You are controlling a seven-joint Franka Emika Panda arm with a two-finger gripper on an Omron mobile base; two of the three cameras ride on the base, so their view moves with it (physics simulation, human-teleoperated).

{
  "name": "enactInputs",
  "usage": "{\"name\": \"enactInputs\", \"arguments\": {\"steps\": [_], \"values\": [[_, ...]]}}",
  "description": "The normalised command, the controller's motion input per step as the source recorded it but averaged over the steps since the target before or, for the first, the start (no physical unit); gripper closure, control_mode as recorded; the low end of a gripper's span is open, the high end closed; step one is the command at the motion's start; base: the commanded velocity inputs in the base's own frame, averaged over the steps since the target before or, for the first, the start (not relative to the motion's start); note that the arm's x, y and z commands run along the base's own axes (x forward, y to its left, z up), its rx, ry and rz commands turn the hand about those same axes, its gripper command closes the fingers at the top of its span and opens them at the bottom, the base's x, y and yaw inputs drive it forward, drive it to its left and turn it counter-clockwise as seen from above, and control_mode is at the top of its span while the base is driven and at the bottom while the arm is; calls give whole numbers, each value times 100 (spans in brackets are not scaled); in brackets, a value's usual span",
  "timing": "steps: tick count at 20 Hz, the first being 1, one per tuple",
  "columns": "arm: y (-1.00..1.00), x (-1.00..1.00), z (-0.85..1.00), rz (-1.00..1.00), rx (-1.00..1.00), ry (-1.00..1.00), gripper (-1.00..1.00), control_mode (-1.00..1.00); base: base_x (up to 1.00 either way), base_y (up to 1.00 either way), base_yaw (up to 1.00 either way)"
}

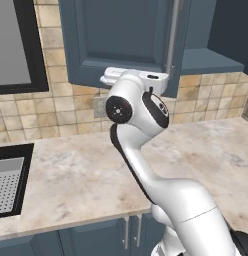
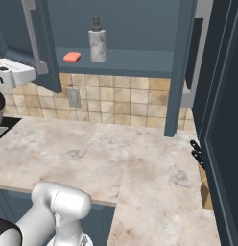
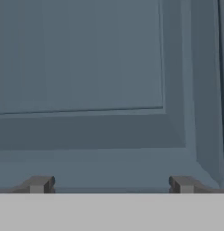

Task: Pick up the bar soap and soap dispenser from the sink, and place them back in the cabinet, and close the cabinet doors.

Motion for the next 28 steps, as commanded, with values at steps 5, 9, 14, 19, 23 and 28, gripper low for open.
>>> {"name": "enactInputs", "arguments": {"steps": [5, 9, 14, 19, 23, 28], "values": [[-32, 34, -7, 1, 0, 0, -100, -100, 0, 0, 0], [-30, 31, -3, 1, 0, 0, -100, -100, 0, 0, 0], [-29, 34, -1, 2, 0, 0, -100, -100, 0, 0, 0], [-28, 35, 0, 2, 0, 0, -100, -100, 0, 0, 0], [-29, 35, 0, 2, 0, 0, -100, -100, 0, 0, 0], [-26, 35, 0, 3, 0, 0, -100, -100, 0, 0, 0]]}}
